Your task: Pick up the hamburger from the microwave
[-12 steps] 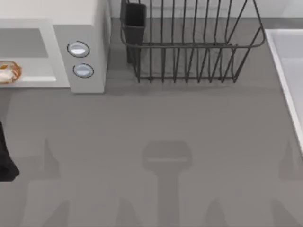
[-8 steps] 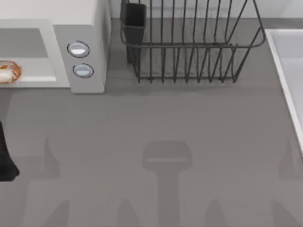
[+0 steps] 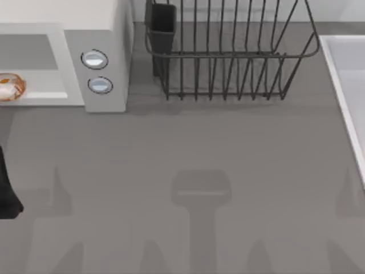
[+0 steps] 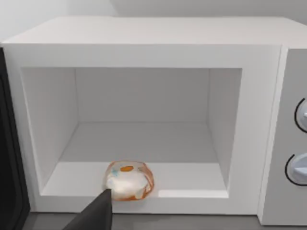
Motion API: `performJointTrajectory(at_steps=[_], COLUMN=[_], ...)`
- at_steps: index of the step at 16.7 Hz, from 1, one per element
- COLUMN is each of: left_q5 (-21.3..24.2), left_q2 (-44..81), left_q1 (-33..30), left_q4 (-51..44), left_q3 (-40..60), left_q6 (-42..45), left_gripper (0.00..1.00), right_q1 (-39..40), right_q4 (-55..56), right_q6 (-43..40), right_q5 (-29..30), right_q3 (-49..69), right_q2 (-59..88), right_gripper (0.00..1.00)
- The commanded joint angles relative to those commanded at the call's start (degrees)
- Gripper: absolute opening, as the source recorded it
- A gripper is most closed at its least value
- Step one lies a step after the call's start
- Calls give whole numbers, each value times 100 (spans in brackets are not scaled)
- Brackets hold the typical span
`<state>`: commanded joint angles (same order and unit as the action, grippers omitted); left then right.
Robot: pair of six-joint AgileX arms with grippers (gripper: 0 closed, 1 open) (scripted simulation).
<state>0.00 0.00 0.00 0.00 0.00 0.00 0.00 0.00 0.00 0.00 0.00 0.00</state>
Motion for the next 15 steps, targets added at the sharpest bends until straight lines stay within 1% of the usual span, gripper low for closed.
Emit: performJointTrajectory(at_steps=[12,15], left_q5=[0,38], left_q2=[0,349], left_q1=[0,32], left_q4=[0,223], left_q3=[0,157], left_q6=[0,15], left_gripper=[100,100], right_q1=[0,0], right_q4=[0,0], right_q6=[0,0], right_q5=[0,0], right_q3=[0,0], right_q2=[0,0], right_gripper=[100,100])
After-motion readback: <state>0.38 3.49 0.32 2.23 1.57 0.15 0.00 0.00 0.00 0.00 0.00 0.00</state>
